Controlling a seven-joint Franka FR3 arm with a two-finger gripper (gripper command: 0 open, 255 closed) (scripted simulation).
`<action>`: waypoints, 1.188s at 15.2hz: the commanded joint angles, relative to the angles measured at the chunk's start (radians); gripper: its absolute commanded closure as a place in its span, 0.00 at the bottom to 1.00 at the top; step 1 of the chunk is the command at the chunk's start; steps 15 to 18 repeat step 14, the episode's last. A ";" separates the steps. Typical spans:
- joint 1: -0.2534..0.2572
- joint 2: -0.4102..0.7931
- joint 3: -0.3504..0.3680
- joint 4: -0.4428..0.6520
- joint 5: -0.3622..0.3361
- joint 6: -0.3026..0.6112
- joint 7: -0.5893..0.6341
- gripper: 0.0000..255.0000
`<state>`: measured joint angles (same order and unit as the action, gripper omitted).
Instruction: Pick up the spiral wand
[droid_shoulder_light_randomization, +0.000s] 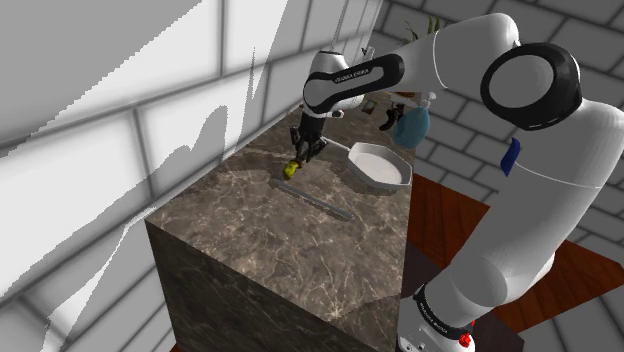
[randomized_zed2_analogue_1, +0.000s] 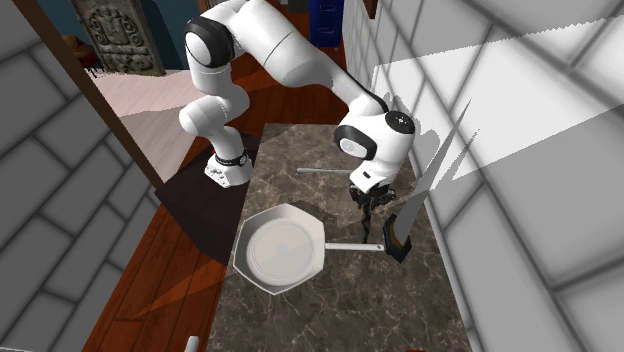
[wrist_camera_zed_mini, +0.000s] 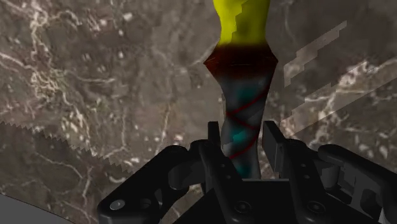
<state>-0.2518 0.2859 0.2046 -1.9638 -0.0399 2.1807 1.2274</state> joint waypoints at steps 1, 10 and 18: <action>-0.001 -0.018 0.001 0.005 0.004 -0.023 -0.002 1.00; -0.005 -0.074 0.005 0.057 0.018 -0.130 -0.010 1.00; -0.006 -0.085 0.006 0.072 0.021 -0.156 -0.011 1.00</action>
